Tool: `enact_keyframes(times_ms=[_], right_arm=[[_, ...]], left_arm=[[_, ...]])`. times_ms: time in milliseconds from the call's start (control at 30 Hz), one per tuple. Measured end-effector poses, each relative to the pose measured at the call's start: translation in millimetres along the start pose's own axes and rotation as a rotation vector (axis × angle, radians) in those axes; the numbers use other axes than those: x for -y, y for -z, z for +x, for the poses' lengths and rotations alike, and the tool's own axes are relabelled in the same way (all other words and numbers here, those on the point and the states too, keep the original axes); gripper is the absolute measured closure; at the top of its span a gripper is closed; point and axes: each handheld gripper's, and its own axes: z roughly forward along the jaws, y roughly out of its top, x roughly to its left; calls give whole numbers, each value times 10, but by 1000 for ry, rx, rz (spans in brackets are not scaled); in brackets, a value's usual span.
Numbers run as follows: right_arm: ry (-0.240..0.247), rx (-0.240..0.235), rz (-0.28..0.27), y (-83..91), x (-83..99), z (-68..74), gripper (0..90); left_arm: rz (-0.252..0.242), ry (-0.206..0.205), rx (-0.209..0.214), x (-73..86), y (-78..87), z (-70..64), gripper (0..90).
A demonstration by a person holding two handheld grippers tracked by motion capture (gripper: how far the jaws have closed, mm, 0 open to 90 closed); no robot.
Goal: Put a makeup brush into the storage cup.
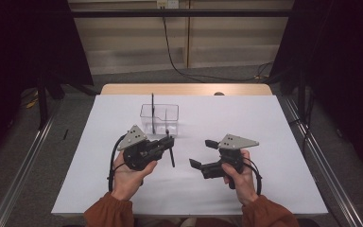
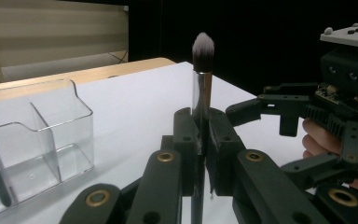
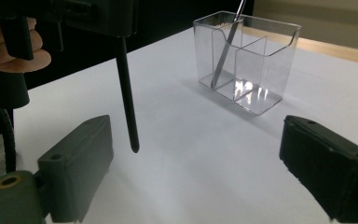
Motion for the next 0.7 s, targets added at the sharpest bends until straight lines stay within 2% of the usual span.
enact_keyframes(times_ms=[167,333,500,700], right_arm=[[-30,39,-40,69,45,-65,74],[-29,70,-77,179,74,-110,70],[-36,128,-123,328,137,-195,57],[-55,162,-142,476,226,-301,42]], left_arm=[[5,1,-17,-18,63,71,839],[4,-11,-42,-57,154,121,839],[-2,-6,-66,-73,228,193,838],[-1,-8,-82,-94,276,260,838]])
